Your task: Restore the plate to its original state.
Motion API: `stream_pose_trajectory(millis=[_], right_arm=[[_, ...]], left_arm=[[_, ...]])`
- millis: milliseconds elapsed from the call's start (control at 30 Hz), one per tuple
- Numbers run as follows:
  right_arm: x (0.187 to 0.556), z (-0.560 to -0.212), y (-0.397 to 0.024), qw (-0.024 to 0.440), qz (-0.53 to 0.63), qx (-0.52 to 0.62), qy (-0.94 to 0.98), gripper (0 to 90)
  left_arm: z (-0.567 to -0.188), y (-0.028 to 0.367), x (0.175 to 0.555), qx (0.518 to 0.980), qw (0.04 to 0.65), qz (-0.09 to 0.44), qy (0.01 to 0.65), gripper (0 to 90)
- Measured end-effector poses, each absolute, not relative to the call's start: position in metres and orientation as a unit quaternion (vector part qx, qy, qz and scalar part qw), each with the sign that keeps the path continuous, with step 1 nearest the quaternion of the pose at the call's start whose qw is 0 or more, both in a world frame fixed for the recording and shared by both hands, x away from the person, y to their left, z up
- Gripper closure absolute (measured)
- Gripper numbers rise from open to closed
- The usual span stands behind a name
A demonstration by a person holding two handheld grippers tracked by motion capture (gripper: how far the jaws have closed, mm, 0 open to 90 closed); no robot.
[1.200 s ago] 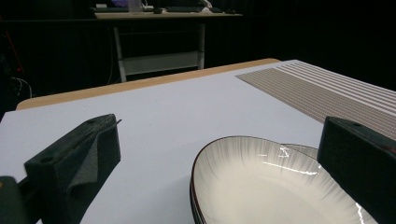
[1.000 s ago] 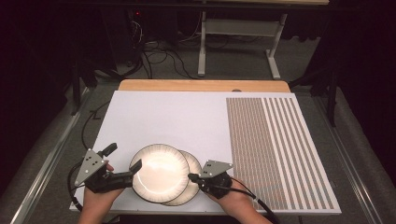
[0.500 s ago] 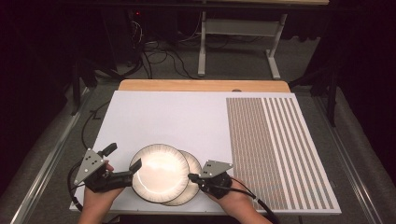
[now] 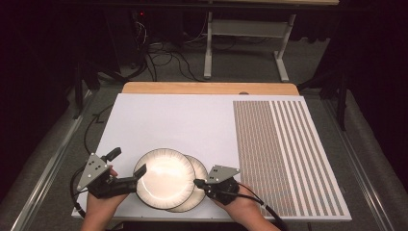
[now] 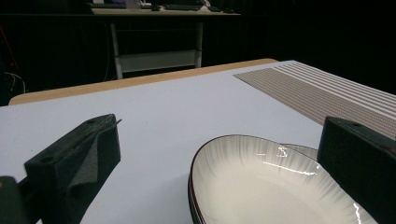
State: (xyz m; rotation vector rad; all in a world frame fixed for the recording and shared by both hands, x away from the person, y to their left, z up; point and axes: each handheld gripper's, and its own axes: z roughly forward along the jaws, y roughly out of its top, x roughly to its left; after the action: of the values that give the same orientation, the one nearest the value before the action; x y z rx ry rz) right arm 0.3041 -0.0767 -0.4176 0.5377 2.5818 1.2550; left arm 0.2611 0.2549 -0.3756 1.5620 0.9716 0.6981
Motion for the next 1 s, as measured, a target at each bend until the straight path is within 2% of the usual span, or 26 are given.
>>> stream_pose_trajectory(millis=[1000], right_arm=[[0.306, -0.413, -0.088, 0.116, 0.431, 0.198, 0.873, 90.0]], left_arm=[[-0.376, 0.255, 0.262, 0.663, 0.554, 0.294, 0.409, 0.7]])
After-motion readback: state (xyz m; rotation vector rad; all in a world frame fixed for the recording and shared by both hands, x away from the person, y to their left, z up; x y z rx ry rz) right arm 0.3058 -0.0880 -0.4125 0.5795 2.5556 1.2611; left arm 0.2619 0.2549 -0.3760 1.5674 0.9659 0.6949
